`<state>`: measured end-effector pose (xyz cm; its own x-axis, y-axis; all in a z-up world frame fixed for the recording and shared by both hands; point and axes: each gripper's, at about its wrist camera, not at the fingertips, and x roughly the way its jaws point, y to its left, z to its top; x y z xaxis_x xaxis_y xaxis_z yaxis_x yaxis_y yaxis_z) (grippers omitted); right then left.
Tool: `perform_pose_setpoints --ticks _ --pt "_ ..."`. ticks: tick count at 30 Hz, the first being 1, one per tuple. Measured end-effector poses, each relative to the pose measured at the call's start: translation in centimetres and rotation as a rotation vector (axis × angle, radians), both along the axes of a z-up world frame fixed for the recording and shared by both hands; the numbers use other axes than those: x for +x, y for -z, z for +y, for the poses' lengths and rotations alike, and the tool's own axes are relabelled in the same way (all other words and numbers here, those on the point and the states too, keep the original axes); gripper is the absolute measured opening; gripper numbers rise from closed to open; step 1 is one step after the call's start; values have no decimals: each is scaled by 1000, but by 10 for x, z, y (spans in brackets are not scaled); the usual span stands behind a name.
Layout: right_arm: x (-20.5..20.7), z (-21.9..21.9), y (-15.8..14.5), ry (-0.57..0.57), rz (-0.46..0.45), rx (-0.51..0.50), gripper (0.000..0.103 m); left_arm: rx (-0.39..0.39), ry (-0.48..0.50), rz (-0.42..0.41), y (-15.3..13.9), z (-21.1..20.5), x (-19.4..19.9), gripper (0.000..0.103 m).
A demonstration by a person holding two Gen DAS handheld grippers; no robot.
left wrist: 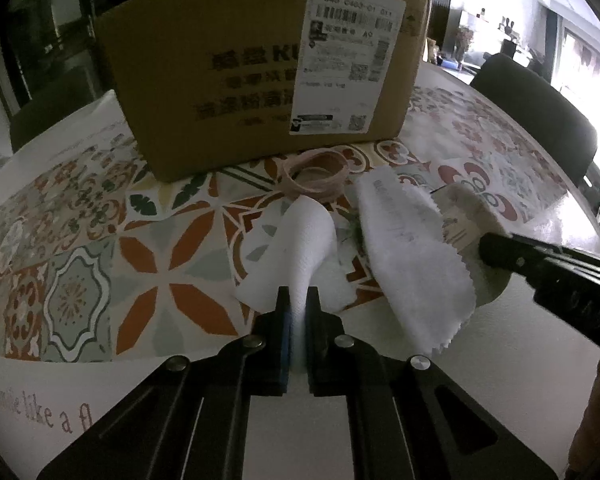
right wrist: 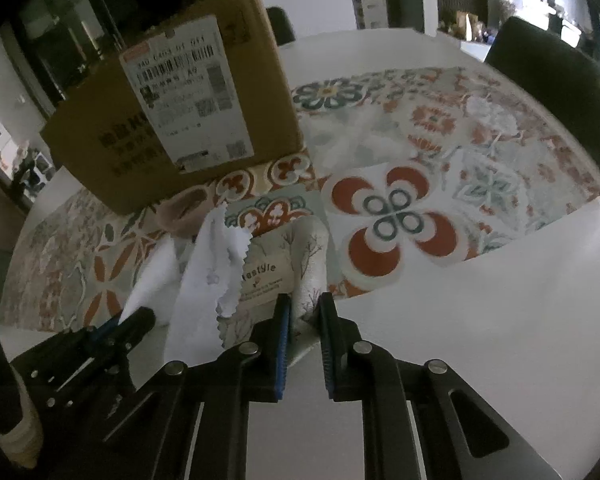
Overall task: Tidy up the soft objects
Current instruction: 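Grasp white square cloth with left tool while right tool grasps beige printed pouch, then carry white cloth in left tool while right tool carries pouch over the box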
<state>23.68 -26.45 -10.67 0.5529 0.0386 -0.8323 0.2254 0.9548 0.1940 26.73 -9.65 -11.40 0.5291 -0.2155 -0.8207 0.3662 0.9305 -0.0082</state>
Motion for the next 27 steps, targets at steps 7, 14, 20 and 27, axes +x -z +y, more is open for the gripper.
perform_pose_setpoints --ticks 7,14,20,27 --pt "-8 2 -21 18 -51 -56 15 -21 -28 -37 -18 7 -10 8" --pt "-19 3 -41 15 -99 -69 15 -48 -45 -77 -41 9 -21 8" --pt "-29 9 -62 -4 -148 -72 15 -69 -60 -112 -60 14 -31 8" --pt "-42 19 -87 -26 -213 -114 15 -94 -72 -147 -81 20 -43 8"
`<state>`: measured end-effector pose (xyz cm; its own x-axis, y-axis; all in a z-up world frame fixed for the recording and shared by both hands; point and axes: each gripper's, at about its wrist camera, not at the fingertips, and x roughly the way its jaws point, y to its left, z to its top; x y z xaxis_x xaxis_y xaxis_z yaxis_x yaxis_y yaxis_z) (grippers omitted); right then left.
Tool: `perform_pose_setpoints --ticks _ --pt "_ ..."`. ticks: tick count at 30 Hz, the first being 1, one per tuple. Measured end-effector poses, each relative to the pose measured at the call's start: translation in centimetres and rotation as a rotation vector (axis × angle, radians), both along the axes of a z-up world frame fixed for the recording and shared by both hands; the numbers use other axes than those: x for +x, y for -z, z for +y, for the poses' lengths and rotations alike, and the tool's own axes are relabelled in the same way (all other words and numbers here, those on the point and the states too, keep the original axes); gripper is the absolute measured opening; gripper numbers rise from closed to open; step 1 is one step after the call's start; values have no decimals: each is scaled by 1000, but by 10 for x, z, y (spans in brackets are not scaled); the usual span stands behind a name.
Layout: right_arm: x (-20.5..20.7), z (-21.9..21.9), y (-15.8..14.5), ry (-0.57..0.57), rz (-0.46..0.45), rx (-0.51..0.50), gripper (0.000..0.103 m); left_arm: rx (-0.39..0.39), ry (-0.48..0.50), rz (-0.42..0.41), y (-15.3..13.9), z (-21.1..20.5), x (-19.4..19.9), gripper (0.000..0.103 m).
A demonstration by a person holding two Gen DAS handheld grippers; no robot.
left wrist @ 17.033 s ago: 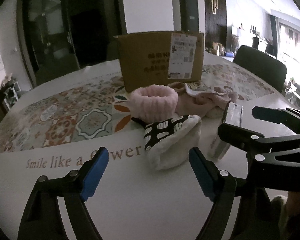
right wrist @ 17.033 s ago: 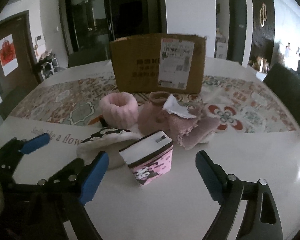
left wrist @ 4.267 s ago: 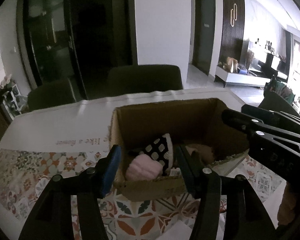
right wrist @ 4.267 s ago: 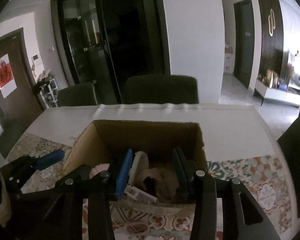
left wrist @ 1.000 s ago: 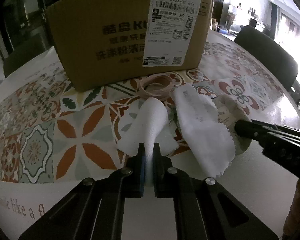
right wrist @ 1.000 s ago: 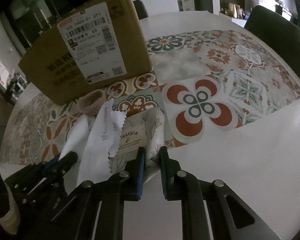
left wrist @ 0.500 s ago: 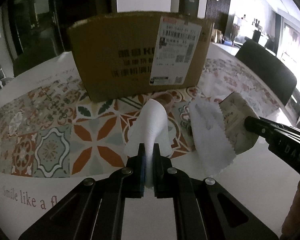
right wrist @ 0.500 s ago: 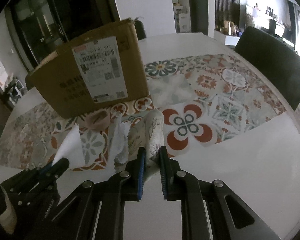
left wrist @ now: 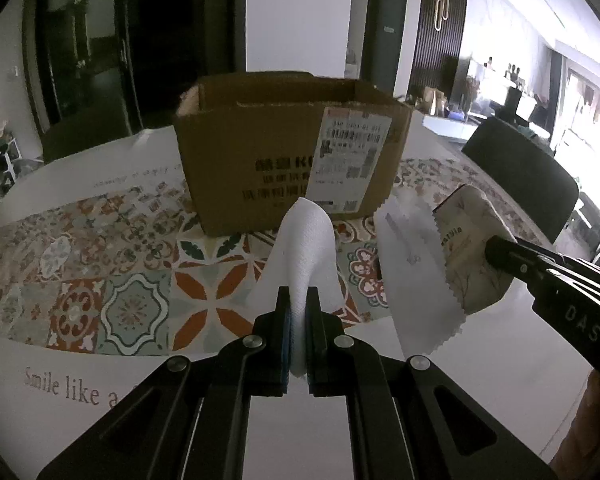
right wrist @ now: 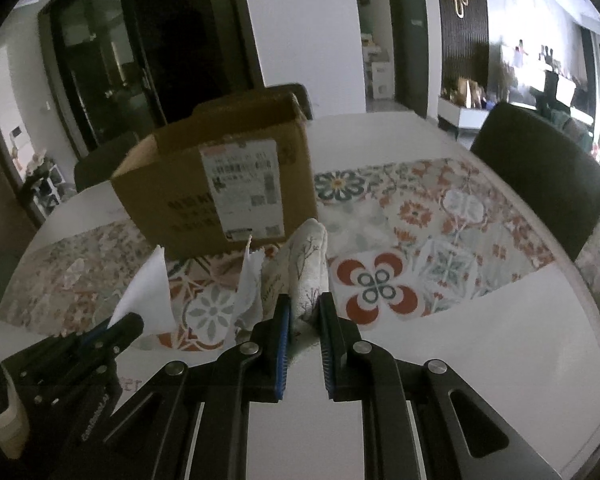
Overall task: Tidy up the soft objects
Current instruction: 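Carry white cloth in left tool while right tool carries pouch over the box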
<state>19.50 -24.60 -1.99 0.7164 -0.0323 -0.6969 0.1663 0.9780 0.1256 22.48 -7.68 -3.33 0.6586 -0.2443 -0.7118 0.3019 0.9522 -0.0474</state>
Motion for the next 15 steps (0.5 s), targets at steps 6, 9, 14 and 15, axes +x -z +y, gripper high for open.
perform_pose_setpoints --ticks 6,9,14,15 --pt "-9 13 -17 -22 -46 -75 15 -14 -12 -15 -9 8 -4 8" --pt "-11 16 -21 -32 -54 -84 15 -18 -18 -21 -12 11 -8 8" --pt "-15 27 -28 -57 -78 -145 15 -26 -27 -29 -16 16 -9 8" --pt "-13 29 -27 -56 -69 -167 15 -28 -30 -29 -16 17 -8 8"
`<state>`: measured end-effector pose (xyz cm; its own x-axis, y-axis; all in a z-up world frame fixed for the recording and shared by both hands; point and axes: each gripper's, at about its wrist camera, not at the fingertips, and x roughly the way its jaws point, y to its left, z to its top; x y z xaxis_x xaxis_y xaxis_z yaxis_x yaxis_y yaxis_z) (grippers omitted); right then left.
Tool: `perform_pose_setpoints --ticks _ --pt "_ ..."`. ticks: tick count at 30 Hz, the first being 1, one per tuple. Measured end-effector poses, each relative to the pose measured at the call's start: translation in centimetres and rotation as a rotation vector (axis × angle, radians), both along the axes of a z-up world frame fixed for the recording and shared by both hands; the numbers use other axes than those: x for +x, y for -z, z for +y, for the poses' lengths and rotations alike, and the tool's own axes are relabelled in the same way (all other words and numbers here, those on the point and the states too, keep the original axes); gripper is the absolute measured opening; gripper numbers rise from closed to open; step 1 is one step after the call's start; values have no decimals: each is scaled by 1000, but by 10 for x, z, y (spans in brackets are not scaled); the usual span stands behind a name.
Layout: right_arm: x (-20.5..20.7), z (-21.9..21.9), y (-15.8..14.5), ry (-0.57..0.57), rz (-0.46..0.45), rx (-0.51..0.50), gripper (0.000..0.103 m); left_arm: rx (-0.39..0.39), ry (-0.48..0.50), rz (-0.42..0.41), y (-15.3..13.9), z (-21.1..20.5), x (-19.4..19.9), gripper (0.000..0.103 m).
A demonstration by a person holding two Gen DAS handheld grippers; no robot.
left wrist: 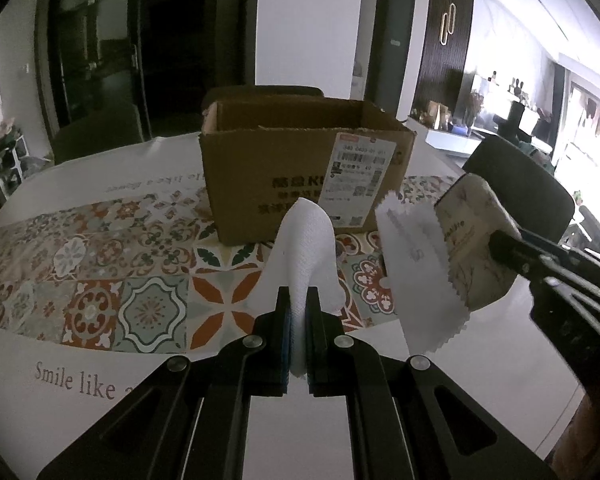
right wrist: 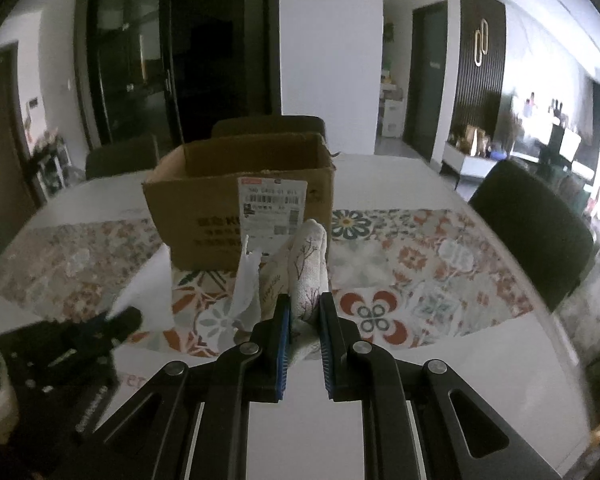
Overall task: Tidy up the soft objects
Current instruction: 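Carry white cloth in left tool while right tool carries pouch over the box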
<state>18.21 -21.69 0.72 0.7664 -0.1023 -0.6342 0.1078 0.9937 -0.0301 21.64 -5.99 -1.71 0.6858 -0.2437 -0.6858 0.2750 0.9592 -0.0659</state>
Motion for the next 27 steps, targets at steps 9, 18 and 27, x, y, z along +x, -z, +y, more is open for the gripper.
perform_pose_setpoints --ticks 9,18,27 --pt "8 10 0 3 24 -104 15 -4 -8 -14 -5 5 -3 8" --pt "5 29 -6 5 -11 -297 15 -4 -11 -22 -9 6 -2 8" --pt "6 27 -16 6 -28 -292 15 -9 -7 -45 -21 6 -2 8"
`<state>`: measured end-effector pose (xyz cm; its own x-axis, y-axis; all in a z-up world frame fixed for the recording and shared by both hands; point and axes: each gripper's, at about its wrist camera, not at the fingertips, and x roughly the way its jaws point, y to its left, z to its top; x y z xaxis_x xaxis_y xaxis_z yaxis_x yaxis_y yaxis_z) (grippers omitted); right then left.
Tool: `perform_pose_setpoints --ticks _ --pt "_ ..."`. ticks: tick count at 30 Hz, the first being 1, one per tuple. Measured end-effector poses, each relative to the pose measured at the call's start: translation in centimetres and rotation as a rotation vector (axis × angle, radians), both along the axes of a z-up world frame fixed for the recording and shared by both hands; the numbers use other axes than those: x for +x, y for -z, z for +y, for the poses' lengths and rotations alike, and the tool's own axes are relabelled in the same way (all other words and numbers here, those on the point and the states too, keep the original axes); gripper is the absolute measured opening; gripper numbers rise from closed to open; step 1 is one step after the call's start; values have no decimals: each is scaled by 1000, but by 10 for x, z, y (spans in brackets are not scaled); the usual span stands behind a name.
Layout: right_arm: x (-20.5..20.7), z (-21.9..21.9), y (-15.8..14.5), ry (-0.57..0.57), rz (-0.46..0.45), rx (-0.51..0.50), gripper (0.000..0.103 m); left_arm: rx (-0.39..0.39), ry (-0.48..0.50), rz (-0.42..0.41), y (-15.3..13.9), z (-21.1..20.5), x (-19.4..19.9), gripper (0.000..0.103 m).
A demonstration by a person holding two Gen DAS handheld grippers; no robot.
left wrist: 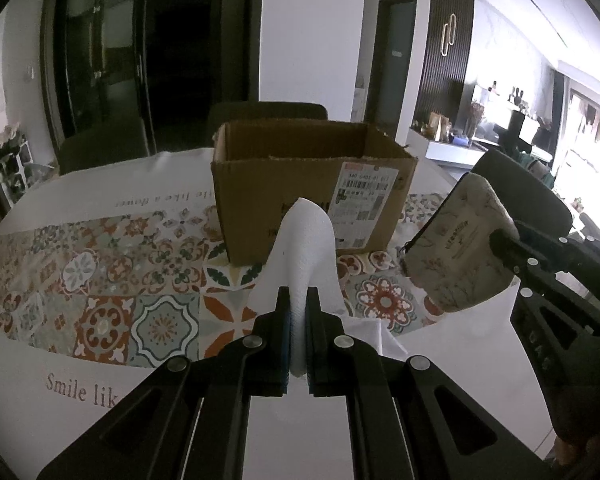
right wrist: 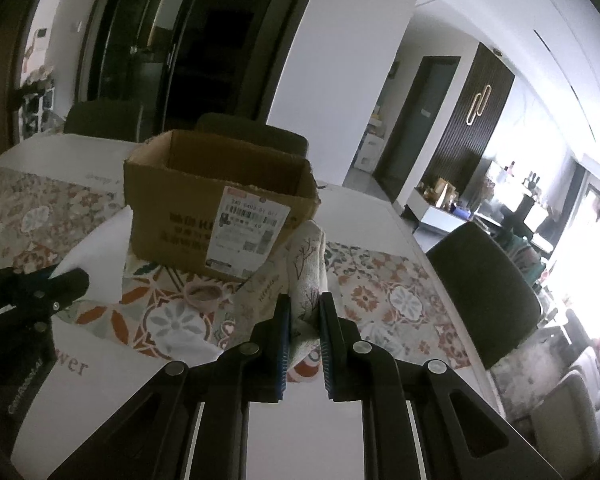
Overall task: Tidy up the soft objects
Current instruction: 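Carry white cloth in left tool while right tool carries pouch over the box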
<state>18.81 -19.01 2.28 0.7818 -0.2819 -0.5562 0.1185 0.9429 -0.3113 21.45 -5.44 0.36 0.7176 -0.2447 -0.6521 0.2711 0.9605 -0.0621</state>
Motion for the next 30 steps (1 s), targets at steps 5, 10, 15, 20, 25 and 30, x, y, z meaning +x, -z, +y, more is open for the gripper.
perform_pose_setpoints --ticks 5,10,15,20,25,30 --pt "1 -1 -8 2 -21 8 15 -1 9 -24 -12 -2 2 8" --pt "5 -2 -17 0 -44 21 15 9 11 -56 -25 -4 7 8" --pt "11 -2 -26 -7 -70 35 15 18 13 -82 -37 -6 14 8" --pt "20 -1 -35 -15 -96 54 15 26 6 -109 -51 -7 21 8" --pt "30 -3 -42 -19 -118 74 15 33 4 -138 -63 -9 29 8" --pt "41 -4 -49 -27 -145 85 15 35 -2 -164 -73 -11 41 8"
